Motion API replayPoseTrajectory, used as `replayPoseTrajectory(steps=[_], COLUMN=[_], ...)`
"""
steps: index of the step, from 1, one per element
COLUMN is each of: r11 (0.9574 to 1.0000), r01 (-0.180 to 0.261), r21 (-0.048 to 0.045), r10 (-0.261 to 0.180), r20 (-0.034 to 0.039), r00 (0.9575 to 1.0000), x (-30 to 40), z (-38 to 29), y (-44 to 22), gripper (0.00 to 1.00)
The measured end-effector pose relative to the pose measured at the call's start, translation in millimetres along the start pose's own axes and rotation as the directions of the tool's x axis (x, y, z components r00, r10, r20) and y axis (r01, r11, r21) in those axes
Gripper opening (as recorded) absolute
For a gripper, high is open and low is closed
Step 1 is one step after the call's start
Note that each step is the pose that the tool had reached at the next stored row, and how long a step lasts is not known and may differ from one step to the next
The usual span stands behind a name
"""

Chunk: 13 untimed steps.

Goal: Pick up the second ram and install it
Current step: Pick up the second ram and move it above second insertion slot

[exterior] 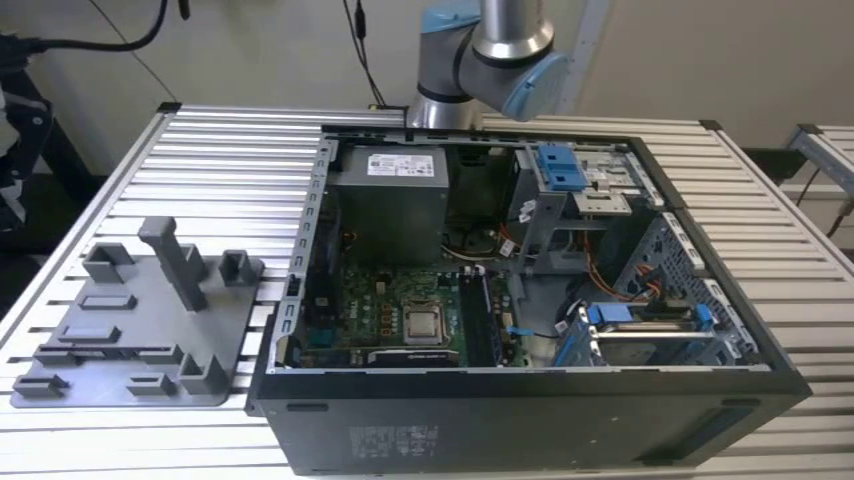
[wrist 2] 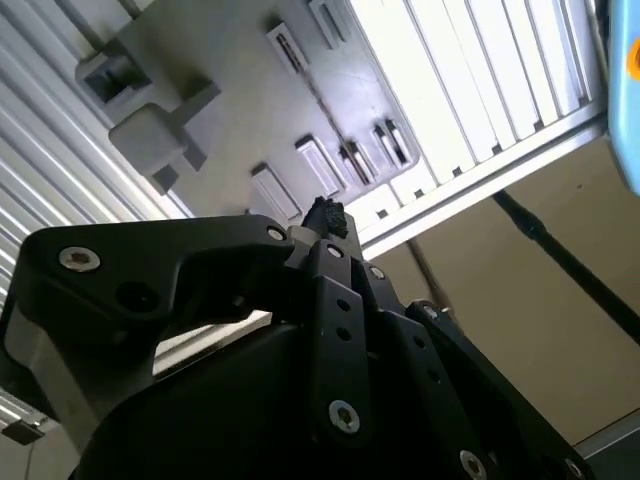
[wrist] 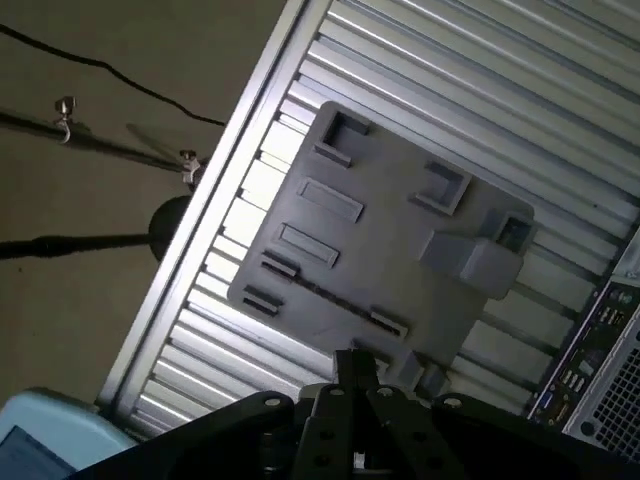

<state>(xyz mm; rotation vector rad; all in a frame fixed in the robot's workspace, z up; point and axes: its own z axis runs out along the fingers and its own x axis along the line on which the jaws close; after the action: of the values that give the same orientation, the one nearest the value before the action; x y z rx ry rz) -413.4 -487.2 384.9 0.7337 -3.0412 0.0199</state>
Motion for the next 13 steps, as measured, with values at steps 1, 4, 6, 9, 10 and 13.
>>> replayPoseTrajectory(steps=[1, 4, 6, 9, 10, 13], r11=[0.9999, 0.9985, 0.9967, 0.9927, 0.9909, 0.986], r01=[0.014, 0.054, 0.081, 0.12, 0.133, 0.166], r21=[0.002, 0.0068, 0.0096, 0.0137, 0.015, 0.0167], r10=[-0.014, -0.054, -0.081, -0.12, -0.133, -0.166], r20=[-0.0009, -0.0028, -0.0039, -0.0059, -0.0066, -0.0074], r00=[0.9999, 0.9985, 0.9967, 0.9928, 0.9911, 0.9861], x=[0.0, 0.1, 0.0, 0.0, 0.0, -0.1], z=[0.0, 0.0, 0.0, 0.0, 0.0, 0.0], y=[0.0, 0.0, 0.0, 0.0, 0.0, 0.0], gripper=[0.11, 0.11, 0.11, 0.11, 0.11, 0.11])
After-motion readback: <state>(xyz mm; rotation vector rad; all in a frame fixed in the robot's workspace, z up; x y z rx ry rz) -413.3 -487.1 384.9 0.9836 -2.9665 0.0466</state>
